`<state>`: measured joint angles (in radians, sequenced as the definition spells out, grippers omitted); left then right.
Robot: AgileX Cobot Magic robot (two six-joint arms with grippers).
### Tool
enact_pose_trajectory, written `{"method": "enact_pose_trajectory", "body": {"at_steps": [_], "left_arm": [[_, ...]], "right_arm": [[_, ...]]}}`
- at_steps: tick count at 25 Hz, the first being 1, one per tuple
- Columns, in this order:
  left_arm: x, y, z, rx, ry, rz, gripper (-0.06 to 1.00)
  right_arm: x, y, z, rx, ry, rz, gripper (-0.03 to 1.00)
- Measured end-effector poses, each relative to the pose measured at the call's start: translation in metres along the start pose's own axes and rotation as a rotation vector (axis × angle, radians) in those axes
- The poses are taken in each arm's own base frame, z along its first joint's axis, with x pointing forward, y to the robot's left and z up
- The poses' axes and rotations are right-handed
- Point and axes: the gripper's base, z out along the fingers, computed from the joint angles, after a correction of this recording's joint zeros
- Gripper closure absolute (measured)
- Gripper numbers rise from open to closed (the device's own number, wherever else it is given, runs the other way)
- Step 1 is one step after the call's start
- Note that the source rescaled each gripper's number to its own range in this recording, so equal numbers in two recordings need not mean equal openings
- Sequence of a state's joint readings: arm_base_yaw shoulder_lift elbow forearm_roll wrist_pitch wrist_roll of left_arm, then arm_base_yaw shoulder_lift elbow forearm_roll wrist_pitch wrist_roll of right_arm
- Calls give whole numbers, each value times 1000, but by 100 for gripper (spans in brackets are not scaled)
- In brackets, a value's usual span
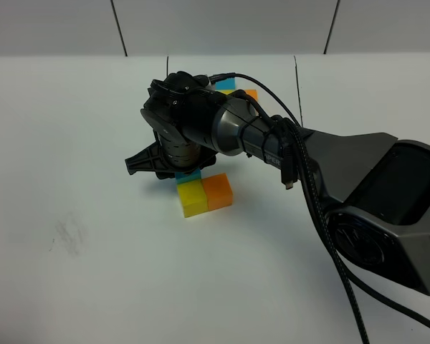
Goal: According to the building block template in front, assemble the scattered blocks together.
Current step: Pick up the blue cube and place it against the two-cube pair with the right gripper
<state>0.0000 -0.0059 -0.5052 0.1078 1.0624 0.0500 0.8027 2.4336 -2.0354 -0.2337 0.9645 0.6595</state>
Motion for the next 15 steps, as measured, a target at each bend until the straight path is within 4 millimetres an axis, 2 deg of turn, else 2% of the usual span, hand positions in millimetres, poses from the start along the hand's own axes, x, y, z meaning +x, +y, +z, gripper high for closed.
{"method": "enact_pose_trajectory", "body": {"at_steps": [8, 15], "left_arm": [[0, 0, 0, 0, 0, 0, 94], [0, 0, 0, 0, 0, 0, 94]], "right_arm": [[4, 2, 9, -6, 18, 6, 47], [4, 2, 9, -9, 18, 9, 47]]}}
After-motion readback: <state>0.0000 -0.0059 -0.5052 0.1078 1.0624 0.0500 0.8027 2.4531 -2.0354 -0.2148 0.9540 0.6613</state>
